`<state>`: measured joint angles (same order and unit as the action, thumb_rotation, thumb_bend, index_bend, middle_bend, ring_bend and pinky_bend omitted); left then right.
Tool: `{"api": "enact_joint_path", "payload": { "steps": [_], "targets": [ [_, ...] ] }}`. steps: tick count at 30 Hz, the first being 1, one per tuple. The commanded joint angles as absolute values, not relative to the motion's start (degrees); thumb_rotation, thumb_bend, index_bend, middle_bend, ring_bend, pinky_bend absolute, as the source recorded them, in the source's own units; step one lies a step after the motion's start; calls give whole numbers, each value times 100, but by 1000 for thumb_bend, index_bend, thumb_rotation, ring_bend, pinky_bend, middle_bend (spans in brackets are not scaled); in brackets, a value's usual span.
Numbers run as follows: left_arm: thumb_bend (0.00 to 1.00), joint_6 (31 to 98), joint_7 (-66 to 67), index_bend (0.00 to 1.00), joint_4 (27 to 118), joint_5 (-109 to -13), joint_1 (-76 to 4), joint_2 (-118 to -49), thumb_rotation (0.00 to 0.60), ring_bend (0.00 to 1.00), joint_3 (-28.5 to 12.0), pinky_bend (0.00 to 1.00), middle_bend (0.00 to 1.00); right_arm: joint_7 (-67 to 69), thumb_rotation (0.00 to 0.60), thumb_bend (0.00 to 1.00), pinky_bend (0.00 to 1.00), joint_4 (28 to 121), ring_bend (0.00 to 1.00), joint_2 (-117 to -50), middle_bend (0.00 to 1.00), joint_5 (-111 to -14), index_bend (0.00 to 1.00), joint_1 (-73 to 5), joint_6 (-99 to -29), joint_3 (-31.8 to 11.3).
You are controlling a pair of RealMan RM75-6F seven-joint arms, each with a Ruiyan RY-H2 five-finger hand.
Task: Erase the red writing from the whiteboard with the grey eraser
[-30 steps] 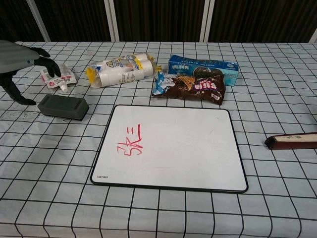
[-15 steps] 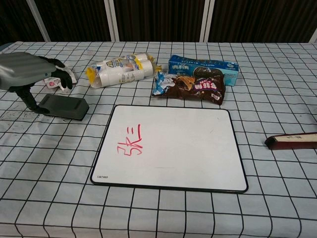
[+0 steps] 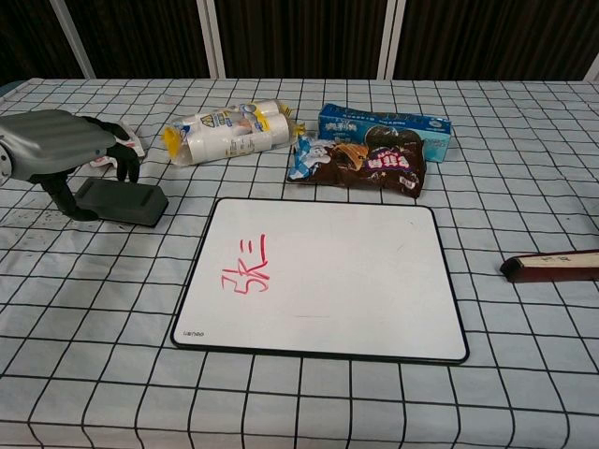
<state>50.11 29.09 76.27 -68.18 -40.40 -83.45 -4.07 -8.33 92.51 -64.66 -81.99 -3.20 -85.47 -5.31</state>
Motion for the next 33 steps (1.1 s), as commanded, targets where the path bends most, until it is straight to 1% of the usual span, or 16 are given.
{"api": "enact_joint_path", "payload": {
  "steps": [1, 6, 12, 18, 25, 28, 33],
  "targets": [
    [187, 5001, 2897, 355, 7601, -6813, -4044, -8370, 600, 62, -392, 113, 349, -835, 600, 56, 187, 9256, 134, -6469, 14, -8198, 4, -320, -8545, -529],
    [190, 5028, 2926, 385, 7601, -6834, -4067, -8388, 600, 71, -380, 113, 376, -833, 600, 55, 187, 9260, 134, -6465, 15, -8185, 4, -320, -8539, -531],
    [222, 5043, 2969, 419, 7576, -6812, -4087, -8403, 600, 82, -373, 113, 413, -831, 600, 56, 187, 9269, 135, -6459, 14, -8176, 4, -320, -8531, -531],
    [243, 5045, 3128, 418, 7545, -6697, -4111, -8418, 600, 82, -371, 113, 418, -822, 600, 56, 187, 9277, 135, -6453, 14, -8180, 4, -322, -8525, -527],
    [310, 5052, 3122, 437, 7590, -6693, -4145, -8393, 600, 89, -384, 113, 429, -818, 600, 55, 187, 9286, 135, -6448, 14, -8174, 5, -322, -8520, -527],
    [314, 5103, 3050, 433, 7761, -6702, -4146, -8287, 600, 89, -429, 113, 431, -817, 600, 55, 187, 9287, 135, -6448, 14, -8179, 5, -319, -8532, -528],
    [313, 5328, 2966, 430, 8402, -6811, -4155, -7913, 600, 89, -579, 113, 430, -806, 600, 55, 187, 9288, 135, -6444, 14, -8174, 4, -313, -8540, -530]
  ]
}}
